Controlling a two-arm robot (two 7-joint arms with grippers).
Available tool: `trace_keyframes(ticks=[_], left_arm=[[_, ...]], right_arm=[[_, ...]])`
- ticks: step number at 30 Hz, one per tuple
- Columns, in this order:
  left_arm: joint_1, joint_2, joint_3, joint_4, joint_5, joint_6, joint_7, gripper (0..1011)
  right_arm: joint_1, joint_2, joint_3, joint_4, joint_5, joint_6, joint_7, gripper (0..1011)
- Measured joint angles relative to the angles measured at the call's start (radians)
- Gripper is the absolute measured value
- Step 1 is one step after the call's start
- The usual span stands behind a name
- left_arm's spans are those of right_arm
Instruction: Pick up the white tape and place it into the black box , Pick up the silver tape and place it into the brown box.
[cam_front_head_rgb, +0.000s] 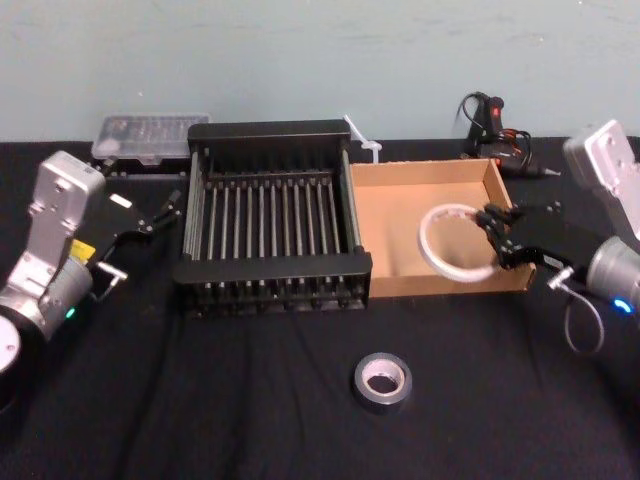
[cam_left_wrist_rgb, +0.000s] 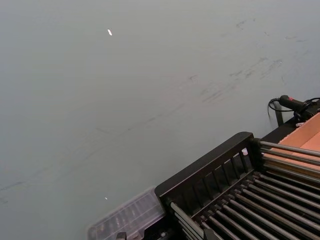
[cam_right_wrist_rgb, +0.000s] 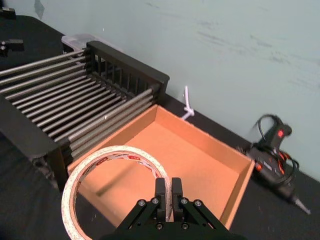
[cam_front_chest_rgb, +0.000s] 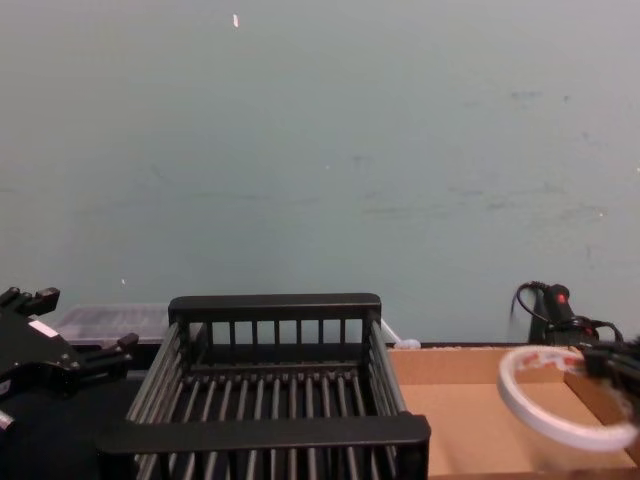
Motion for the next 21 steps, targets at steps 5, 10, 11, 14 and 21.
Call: trace_keyframes(ticks=[5, 10, 11, 14, 21], left_arm=[[0.000, 0.000, 0.000, 0.000, 0.000, 0.000, 0.000, 1001], [0.000, 0.000, 0.000, 0.000, 0.000, 0.000, 0.000, 1001], [0.000, 0.000, 0.000, 0.000, 0.000, 0.000, 0.000, 1001], [0.000, 0.000, 0.000, 0.000, 0.000, 0.000, 0.000, 1001], [0.000, 0.000, 0.000, 0.000, 0.000, 0.000, 0.000, 1001]], right_arm=[[0.045, -0.022, -0.021, 0.026, -0.026, 0.000, 0.012, 77], [0.103, -0.053, -0.048, 0.060, -0.049, -0.001, 0.032, 77], [0.111, -0.058, -0.052, 0.066, -0.052, -0.001, 0.035, 77], [0.143, -0.076, -0.068, 0.087, -0.063, 0.000, 0.044, 77], [0.213, -0.124, -0.110, 0.141, -0.089, 0.003, 0.064, 77]])
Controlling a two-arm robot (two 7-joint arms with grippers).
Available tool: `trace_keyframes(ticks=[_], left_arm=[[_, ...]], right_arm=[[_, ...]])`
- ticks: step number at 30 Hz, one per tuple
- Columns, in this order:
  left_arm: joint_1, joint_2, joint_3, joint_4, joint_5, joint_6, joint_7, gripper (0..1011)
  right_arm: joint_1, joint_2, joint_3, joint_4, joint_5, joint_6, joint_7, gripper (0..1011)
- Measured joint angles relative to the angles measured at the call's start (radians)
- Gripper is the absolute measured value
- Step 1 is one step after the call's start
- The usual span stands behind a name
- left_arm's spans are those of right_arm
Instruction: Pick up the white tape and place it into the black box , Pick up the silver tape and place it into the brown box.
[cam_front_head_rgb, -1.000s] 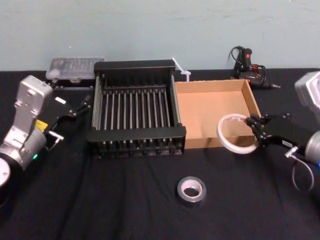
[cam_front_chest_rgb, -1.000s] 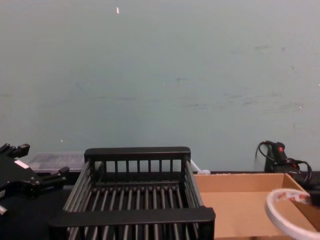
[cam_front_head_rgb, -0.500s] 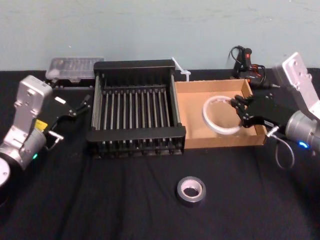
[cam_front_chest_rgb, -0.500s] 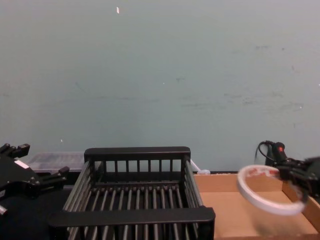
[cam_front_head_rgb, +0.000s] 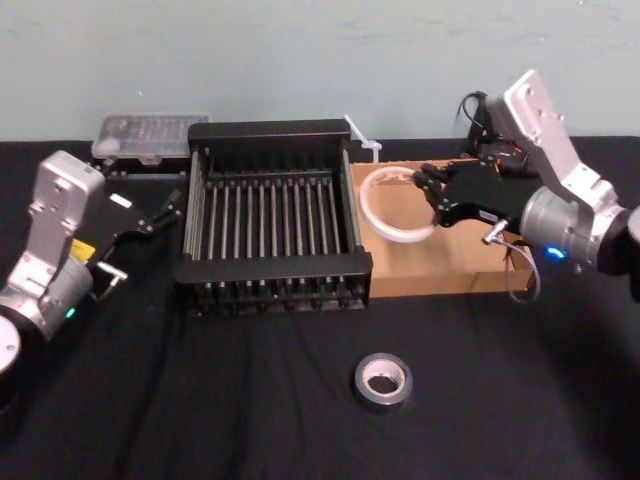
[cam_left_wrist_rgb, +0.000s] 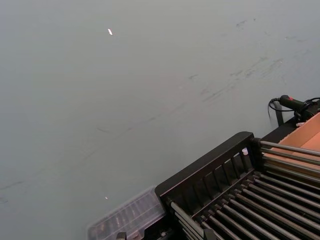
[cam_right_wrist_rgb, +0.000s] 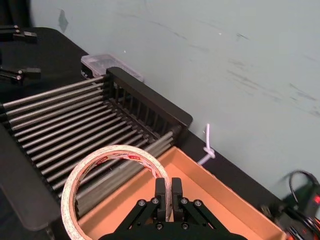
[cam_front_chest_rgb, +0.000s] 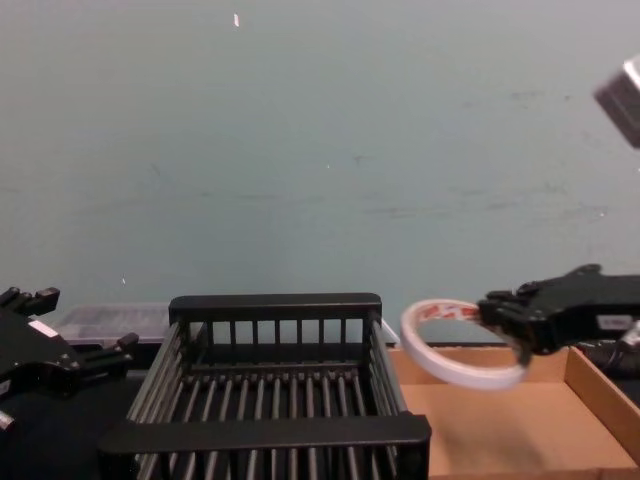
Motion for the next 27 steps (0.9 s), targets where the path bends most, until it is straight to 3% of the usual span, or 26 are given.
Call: trace_keyframes(ticks=[27], left_arm=[[0.000, 0.000, 0.000, 0.000, 0.000, 0.000, 0.000, 1001]], right_arm=[[0.148, -0.140, -0.102, 0.164, -0.036, -0.053, 0.044, 77]])
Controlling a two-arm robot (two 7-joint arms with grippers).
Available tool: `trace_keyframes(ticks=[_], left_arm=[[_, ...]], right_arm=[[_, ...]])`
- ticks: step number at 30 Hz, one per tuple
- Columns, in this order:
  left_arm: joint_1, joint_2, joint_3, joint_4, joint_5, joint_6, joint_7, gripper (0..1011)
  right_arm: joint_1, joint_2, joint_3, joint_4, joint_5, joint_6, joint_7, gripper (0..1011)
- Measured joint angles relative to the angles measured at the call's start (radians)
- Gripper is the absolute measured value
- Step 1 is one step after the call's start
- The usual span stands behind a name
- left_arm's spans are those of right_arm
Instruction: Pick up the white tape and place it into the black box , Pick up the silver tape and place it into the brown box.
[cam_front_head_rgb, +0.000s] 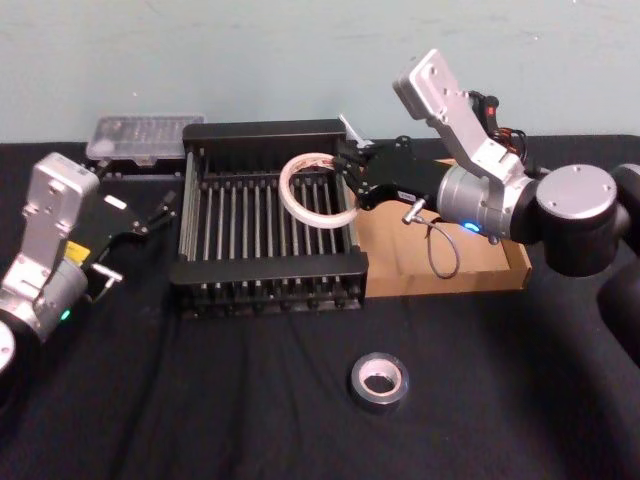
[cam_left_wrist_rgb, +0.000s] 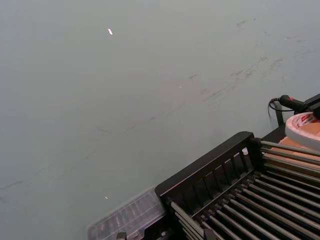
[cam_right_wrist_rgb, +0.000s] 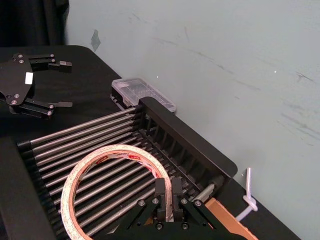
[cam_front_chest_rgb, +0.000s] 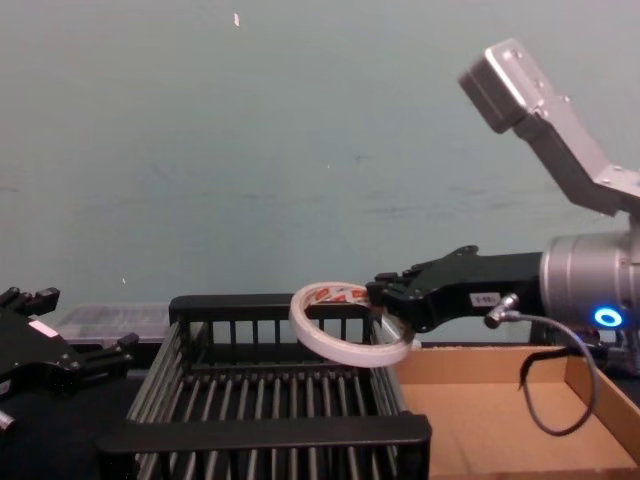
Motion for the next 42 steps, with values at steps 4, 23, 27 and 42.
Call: trace_keyframes(ticks=[4, 23, 27, 42], left_arm=[[0.000, 0.000, 0.000, 0.000, 0.000, 0.000, 0.000, 1001], [0.000, 0.000, 0.000, 0.000, 0.000, 0.000, 0.000, 1001], [0.000, 0.000, 0.000, 0.000, 0.000, 0.000, 0.000, 1001], [0.000, 0.000, 0.000, 0.000, 0.000, 0.000, 0.000, 1001]], right_arm=[[0.014, -0.015, -0.009, 0.023, -0.003, -0.006, 0.002, 77], [0.019, -0.019, -0.010, 0.030, -0.005, -0.008, 0.002, 409], [0.018, -0.019, -0.010, 0.030, -0.005, -0.008, 0.001, 551], [0.017, -0.018, -0.010, 0.029, -0.004, -0.007, 0.001, 990]])
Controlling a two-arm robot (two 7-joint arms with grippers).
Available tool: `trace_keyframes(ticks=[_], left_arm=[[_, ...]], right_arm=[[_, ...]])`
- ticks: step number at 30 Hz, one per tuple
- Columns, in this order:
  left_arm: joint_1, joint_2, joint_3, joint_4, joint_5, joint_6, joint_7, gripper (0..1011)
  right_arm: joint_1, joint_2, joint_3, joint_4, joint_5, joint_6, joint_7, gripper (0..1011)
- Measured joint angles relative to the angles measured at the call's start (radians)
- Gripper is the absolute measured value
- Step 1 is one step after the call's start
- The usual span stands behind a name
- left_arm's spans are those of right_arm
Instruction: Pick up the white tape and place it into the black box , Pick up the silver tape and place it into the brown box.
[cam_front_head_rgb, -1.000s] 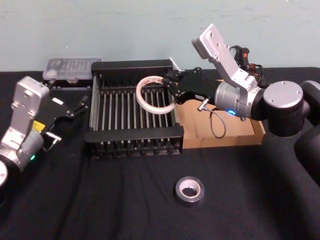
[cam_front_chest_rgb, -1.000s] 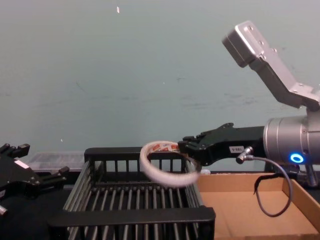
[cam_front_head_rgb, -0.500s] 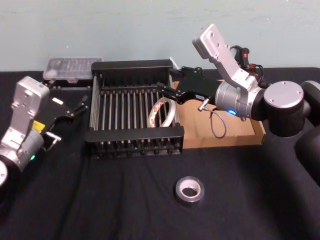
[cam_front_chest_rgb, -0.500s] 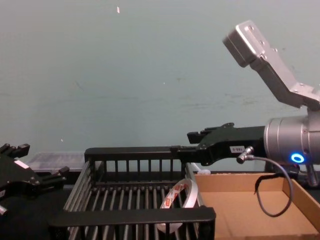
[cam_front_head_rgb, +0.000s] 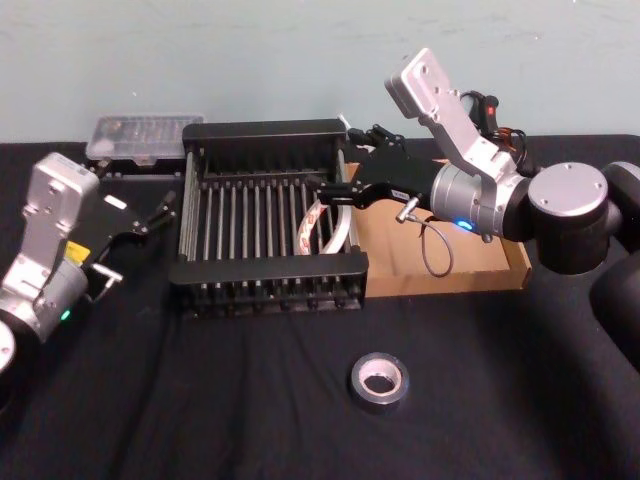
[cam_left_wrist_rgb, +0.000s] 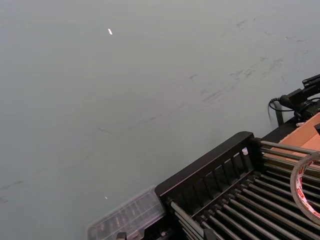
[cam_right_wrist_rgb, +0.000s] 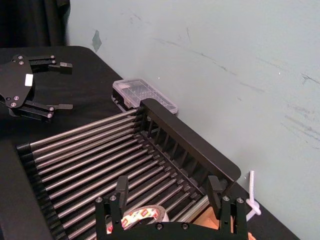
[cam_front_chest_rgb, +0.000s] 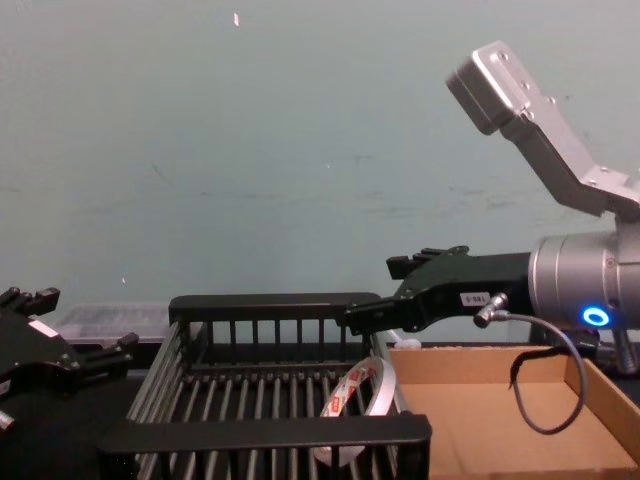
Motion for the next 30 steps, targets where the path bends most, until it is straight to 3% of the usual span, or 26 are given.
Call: trace_keyframes(ticks=[5, 14, 23, 28, 30], left_arm=[[0.000, 0.000, 0.000, 0.000, 0.000, 0.000, 0.000, 1001], [0.000, 0.000, 0.000, 0.000, 0.000, 0.000, 0.000, 1001], [0.000, 0.000, 0.000, 0.000, 0.000, 0.000, 0.000, 1001], [0.000, 0.000, 0.000, 0.000, 0.000, 0.000, 0.000, 1001], [0.000, 0.000, 0.000, 0.000, 0.000, 0.000, 0.000, 1001]], right_arm=[[-0.007, 0.009, 0.003, -0.018, 0.004, 0.004, 0.000, 1002], [-0.059, 0.062, 0.039, -0.125, 0.031, 0.029, -0.004, 1002], [-0.153, 0.164, 0.078, -0.280, 0.080, 0.050, 0.011, 1002], [-0.197, 0.206, 0.095, -0.333, 0.105, 0.060, 0.015, 1002], [-0.237, 0.242, 0.111, -0.373, 0.124, 0.069, 0.015, 1002]])
